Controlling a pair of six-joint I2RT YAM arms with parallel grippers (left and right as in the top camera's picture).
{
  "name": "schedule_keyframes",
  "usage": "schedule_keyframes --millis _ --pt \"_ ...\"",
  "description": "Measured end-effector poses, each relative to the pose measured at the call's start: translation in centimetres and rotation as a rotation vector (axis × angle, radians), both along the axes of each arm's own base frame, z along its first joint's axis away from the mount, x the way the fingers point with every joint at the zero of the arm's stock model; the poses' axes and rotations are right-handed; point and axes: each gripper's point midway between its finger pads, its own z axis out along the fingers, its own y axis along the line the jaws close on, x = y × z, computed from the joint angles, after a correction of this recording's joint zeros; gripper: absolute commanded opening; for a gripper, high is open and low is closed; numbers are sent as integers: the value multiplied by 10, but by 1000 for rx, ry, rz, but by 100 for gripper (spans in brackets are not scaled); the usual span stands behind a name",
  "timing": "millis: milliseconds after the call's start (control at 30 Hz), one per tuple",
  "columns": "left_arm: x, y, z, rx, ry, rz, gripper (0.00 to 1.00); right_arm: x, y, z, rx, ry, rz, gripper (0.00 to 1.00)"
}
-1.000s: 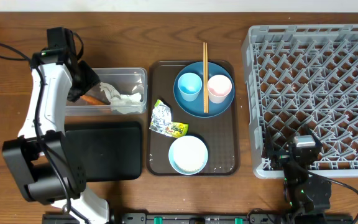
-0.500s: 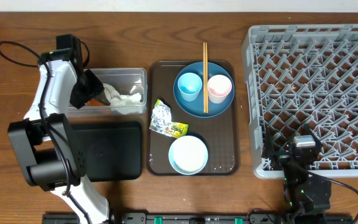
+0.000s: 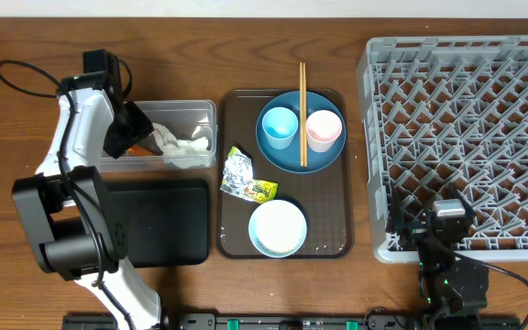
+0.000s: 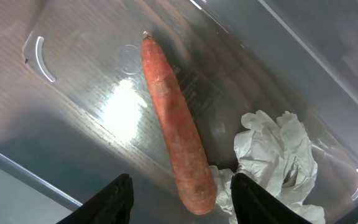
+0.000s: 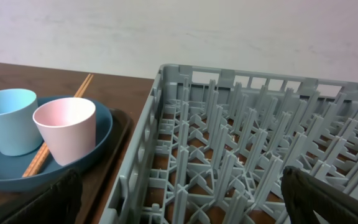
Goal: Sort waste into correct bins and load items into the dishwasher rack
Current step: 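Lower the left gripper into the clear bin and close on the carrot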
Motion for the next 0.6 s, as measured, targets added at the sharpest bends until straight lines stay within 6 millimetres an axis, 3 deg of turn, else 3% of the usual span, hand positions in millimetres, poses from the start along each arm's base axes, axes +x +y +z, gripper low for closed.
schedule_keyframes --millis 267,600 --pt "0 0 -32 -11 63 0 54 0 0 0 0 0 0 99" --pt "8 2 -33 -4 31 17 54 0 0 0 0 0 0 99"
